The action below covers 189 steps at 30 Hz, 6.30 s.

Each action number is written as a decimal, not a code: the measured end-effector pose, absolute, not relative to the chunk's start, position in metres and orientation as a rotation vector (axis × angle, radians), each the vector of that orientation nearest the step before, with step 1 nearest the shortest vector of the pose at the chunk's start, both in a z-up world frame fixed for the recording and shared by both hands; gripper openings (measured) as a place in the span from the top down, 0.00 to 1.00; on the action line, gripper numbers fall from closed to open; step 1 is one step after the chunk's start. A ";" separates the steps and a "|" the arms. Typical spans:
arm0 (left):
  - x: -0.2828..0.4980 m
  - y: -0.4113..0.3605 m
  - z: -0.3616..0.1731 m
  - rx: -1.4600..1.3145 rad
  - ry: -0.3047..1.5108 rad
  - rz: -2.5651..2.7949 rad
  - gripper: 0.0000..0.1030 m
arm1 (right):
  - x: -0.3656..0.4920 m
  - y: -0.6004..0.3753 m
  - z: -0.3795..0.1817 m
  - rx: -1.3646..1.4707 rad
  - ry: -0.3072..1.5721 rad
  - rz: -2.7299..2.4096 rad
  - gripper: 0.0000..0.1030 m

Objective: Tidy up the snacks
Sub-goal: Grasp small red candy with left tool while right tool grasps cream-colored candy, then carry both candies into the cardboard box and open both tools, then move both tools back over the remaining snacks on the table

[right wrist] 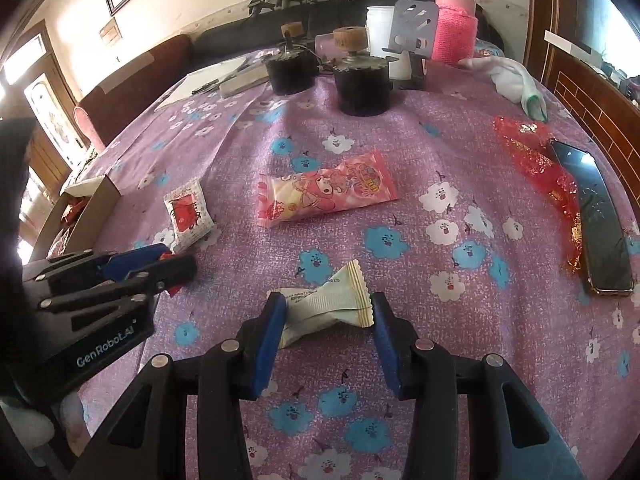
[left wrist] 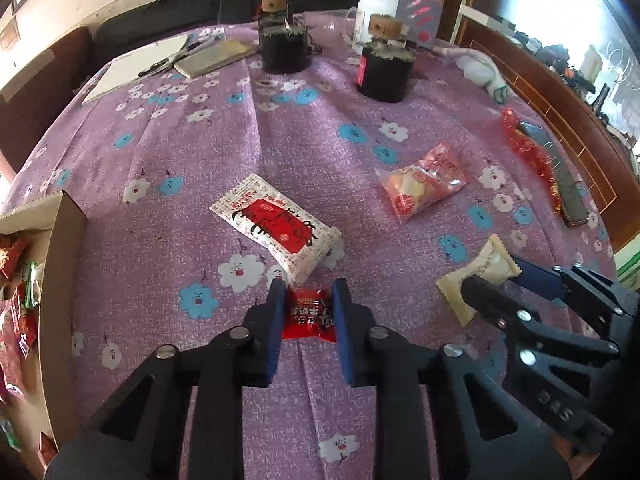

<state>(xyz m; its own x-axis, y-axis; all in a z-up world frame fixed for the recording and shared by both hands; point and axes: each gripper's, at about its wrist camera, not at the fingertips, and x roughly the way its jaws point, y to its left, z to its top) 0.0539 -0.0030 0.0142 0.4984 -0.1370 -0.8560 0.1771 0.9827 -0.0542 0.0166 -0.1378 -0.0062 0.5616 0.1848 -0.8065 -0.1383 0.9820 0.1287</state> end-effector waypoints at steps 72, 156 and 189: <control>-0.128 0.287 0.057 -0.709 0.764 -0.102 0.80 | -0.036 -0.025 0.046 0.003 0.909 0.458 0.79; -0.162 0.124 0.104 0.086 0.643 0.155 0.37 | -0.098 -0.014 0.059 -0.018 0.755 0.441 0.39; -0.132 0.104 0.070 0.153 0.764 0.101 0.37 | -0.050 -0.082 0.038 0.115 0.830 0.295 0.39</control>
<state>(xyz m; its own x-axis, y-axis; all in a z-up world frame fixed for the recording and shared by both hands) -0.1316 0.1040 0.0697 0.7181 0.1462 -0.6804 -0.0355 0.9841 0.1739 -0.0496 -0.0823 0.0376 0.6367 0.3022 -0.7095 -0.2126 0.9532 0.2152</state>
